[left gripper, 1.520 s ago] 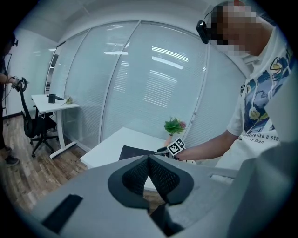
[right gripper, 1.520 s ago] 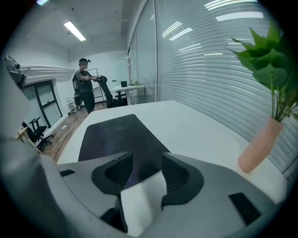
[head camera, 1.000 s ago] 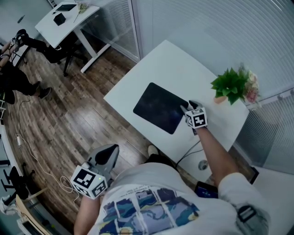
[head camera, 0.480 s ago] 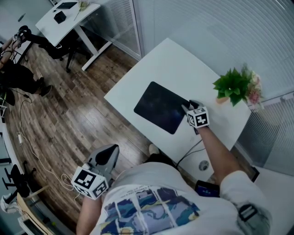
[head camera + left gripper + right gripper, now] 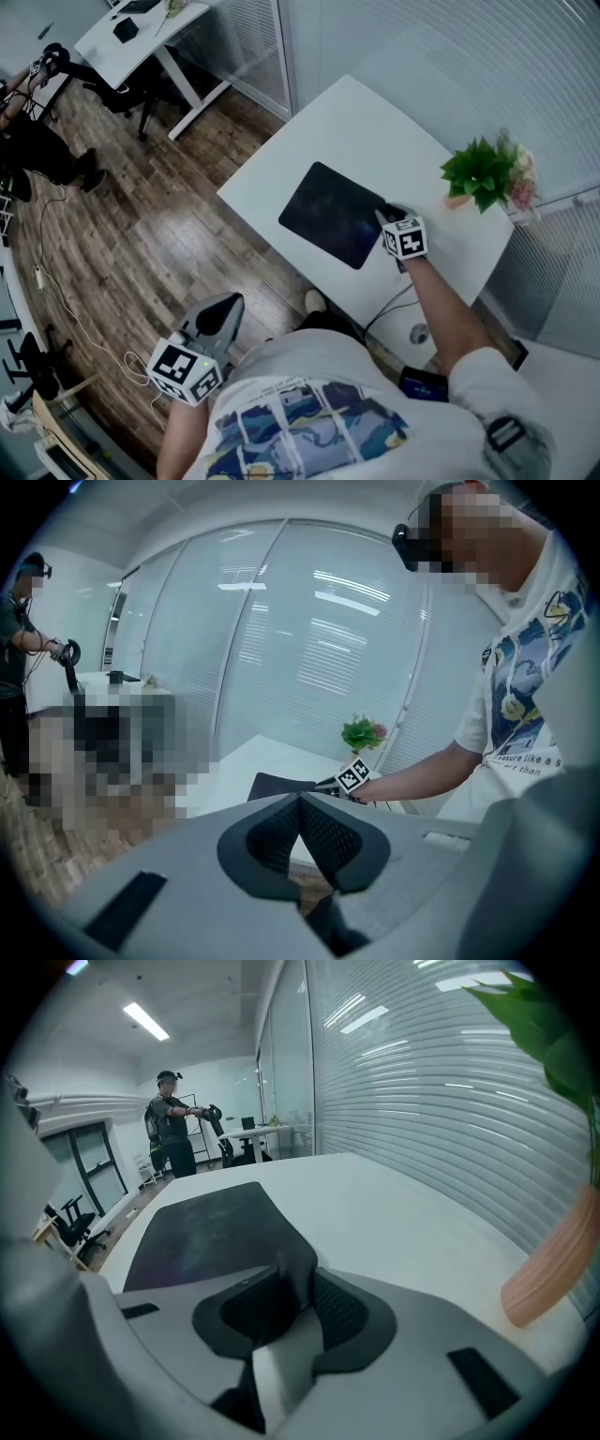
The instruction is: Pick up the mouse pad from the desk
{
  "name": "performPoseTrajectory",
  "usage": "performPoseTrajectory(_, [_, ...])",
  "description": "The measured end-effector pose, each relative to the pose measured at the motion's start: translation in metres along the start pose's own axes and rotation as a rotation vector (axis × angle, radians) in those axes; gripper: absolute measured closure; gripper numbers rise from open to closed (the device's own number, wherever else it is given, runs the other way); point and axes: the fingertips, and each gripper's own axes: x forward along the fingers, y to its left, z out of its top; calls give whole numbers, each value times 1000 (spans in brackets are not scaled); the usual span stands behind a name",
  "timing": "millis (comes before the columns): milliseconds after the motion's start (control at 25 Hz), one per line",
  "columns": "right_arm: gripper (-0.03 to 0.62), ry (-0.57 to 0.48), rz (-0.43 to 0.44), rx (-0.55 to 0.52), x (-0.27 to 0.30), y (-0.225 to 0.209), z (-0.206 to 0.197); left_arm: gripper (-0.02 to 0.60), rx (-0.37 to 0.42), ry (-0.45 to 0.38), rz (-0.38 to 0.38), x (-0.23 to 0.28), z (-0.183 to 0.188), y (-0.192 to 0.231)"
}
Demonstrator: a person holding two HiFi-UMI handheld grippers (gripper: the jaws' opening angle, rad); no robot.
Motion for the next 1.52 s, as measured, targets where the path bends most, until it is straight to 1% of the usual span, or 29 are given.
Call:
performPoseTrajectory(200, [496, 25, -33, -8, 1, 3, -4, 580, -5, -6, 2, -12, -5, 5])
performPoseTrajectory(600, [543, 41, -105, -18, -9, 13, 2, 580, -17, -29, 6, -44, -18, 16])
performPoseTrajectory(1160, [556, -22, -159, -64, -43, 43, 39, 580, -26, -86, 17, -105, -40, 26])
performPoseTrajectory(1520, [563, -54, -165, -77, -71, 73, 65, 580, -29, -120, 18, -145, -55, 31])
